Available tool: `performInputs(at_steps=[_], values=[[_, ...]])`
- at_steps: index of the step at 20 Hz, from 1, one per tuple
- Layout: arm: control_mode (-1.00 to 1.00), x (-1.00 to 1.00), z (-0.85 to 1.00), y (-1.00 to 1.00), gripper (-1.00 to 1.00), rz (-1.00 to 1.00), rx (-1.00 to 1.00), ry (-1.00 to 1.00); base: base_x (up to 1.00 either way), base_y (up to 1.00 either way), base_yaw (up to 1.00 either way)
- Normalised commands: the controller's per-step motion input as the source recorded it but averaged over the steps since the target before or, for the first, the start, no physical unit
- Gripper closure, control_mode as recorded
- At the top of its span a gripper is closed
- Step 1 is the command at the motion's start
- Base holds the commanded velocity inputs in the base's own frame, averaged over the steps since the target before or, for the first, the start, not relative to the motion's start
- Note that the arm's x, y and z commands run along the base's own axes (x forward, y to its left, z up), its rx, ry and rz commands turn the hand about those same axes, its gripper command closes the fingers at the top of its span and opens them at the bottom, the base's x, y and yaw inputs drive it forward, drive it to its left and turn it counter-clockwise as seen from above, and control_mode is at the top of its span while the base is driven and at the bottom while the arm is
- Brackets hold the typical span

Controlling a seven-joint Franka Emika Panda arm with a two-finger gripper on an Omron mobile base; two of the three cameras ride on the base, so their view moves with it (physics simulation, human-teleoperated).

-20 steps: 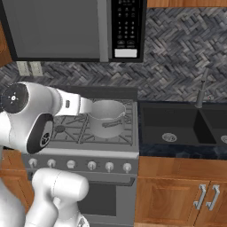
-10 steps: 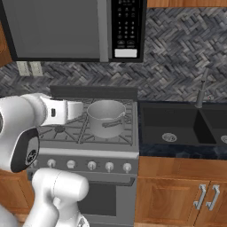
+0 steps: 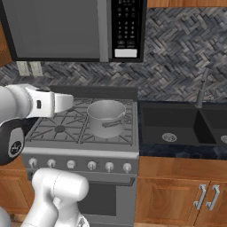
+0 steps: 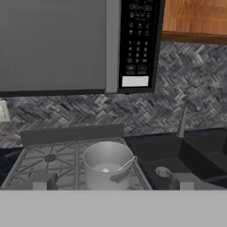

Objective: Open the cabinet and move the ladle to the pot. Then close the cabinet.

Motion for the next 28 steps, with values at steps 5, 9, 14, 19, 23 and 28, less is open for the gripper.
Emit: performInputs(at_steps=[5,9,14,19,23,28], values=[[-1.00,-0.05,0.00,0.00,-1.00,-0.04,0.00,0.04,0.00,0.00,0.00],[-1.00,0.00,-0.01,0.00,-1.00,-0.02,0.00,0.10,0.00,0.00,0.00],[1.00,0.00,0.00,0.00,-1.00,0.00,0.00,0.00,-0.05,0.00,0.00],[1.00,0.00,0.00,0.00,-1.00,0.00,0.00,0.00,-0.71,0.00,0.00],[1.00,0.00,0.00,0.00,-1.00,0.00,0.00,0.00,-0.98,0.00,0.00],[1.00,0.00,0.00,0.00,-1.00,0.00,0.00,0.00,-1.00,0.13,0.00]])
